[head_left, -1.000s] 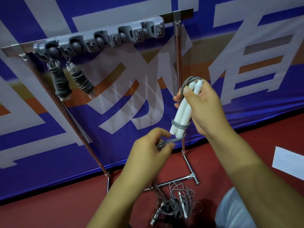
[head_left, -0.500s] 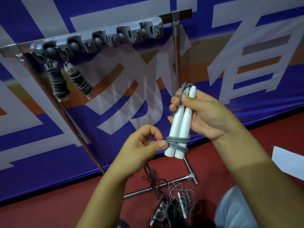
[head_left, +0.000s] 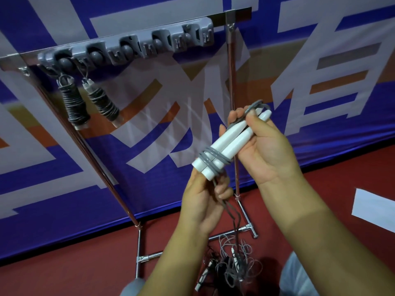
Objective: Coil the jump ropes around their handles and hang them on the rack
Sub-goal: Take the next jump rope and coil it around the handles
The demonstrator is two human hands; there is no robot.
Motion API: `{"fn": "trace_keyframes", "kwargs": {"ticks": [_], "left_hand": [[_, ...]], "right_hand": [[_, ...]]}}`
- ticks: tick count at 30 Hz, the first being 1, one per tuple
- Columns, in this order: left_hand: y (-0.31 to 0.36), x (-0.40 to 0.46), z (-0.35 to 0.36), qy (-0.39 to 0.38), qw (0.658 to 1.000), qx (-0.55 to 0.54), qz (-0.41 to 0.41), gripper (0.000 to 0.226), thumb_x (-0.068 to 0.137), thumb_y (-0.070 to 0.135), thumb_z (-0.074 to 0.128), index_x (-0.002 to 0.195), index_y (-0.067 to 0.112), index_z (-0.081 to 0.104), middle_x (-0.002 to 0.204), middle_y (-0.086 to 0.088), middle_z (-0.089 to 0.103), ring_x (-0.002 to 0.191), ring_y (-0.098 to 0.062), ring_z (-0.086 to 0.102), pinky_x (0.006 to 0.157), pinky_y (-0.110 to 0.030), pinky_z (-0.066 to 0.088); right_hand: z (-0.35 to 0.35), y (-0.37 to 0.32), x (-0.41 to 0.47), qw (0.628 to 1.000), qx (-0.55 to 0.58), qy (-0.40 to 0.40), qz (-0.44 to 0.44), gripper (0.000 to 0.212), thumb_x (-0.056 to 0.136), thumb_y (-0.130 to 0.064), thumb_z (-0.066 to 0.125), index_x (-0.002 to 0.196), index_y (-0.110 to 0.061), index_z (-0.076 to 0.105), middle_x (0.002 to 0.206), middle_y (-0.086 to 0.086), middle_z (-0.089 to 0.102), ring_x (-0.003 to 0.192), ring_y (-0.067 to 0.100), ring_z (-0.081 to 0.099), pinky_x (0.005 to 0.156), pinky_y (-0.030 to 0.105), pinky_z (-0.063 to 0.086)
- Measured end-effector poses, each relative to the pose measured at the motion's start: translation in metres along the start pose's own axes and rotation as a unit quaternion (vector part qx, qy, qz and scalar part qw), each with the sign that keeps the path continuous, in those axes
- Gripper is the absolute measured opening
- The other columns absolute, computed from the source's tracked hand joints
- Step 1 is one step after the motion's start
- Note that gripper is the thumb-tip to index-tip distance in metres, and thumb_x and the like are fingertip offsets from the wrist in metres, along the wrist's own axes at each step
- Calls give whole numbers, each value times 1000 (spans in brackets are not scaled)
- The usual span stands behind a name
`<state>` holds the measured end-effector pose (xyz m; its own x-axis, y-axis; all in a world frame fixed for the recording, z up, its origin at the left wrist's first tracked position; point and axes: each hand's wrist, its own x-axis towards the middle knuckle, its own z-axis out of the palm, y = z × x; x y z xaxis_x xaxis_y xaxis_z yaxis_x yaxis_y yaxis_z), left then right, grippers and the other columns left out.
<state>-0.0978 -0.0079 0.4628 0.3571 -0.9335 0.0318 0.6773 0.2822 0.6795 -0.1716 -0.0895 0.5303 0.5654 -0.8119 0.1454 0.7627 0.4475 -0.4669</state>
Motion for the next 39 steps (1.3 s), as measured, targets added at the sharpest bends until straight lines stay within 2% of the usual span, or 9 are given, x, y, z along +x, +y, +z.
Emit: {"fn": "trace_keyframes", "kwargs": {"ticks": [2,4,7,10,18,23,26,31,39], "left_hand": [[-9,0,11,73,995,62,23,10,90,20,56,91,10,53,58,2,47,41,-4,33,38,-15,28],[-16,-3,17,111,980,159,49,24,100,16,38,83,14,54,59,0,47,41,-4,29,39,-16,24],[-20,-10,16,122,923,353,96,41,102,18,38,64,22,55,55,1,43,42,-6,29,43,-19,27],[-19,-18,16,84,844,513,133,33,99,25,47,69,10,48,58,0,40,52,-6,32,49,-16,29],[-9,-31,25,35,825,563,23,35,96,30,51,81,-1,52,64,-2,51,58,-13,45,59,-42,43],[16,-38,26,-1,710,700,75,30,90,33,57,75,7,55,58,4,42,54,-8,35,54,-28,32],[34,-38,24,-2,663,736,136,19,85,34,64,72,20,62,58,6,49,58,-9,45,58,-26,38],[53,-32,9,-25,679,722,130,11,77,36,72,71,32,64,68,17,59,61,-1,52,56,-13,39],[57,-27,-8,-88,815,562,110,12,68,34,75,75,28,66,72,8,65,67,-6,57,65,-20,48]], "right_hand": [[0,0,0,999,-10,19,-39,22,100,-10,39,81,-13,50,68,-5,62,73,7,65,74,33,56],[1,-1,1,995,-41,35,-82,22,100,-8,39,81,-13,50,67,-7,64,75,8,64,80,35,53],[-1,-1,1,985,-82,64,-137,23,99,-5,40,81,-13,51,65,-8,65,77,10,64,88,40,49],[-5,-2,0,972,-124,89,-180,19,99,-5,41,85,-13,50,66,-10,66,77,9,65,85,36,52],[-9,1,0,922,-274,75,-263,14,96,-7,46,88,-17,51,73,-9,68,84,14,66,81,32,52],[-11,3,2,911,-362,9,-198,19,94,-6,50,85,-23,54,72,-8,68,81,14,67,84,37,54],[-11,0,1,908,-400,-32,-125,18,96,-5,49,87,-19,55,70,-6,67,78,12,68,80,33,55],[-12,-9,-3,914,-396,-88,-24,16,97,-4,47,89,-16,54,69,-3,67,76,13,68,77,34,56],[-15,-20,-1,951,-260,-118,120,2,85,-14,52,84,-13,54,70,0,62,69,11,65,65,30,57]]}}
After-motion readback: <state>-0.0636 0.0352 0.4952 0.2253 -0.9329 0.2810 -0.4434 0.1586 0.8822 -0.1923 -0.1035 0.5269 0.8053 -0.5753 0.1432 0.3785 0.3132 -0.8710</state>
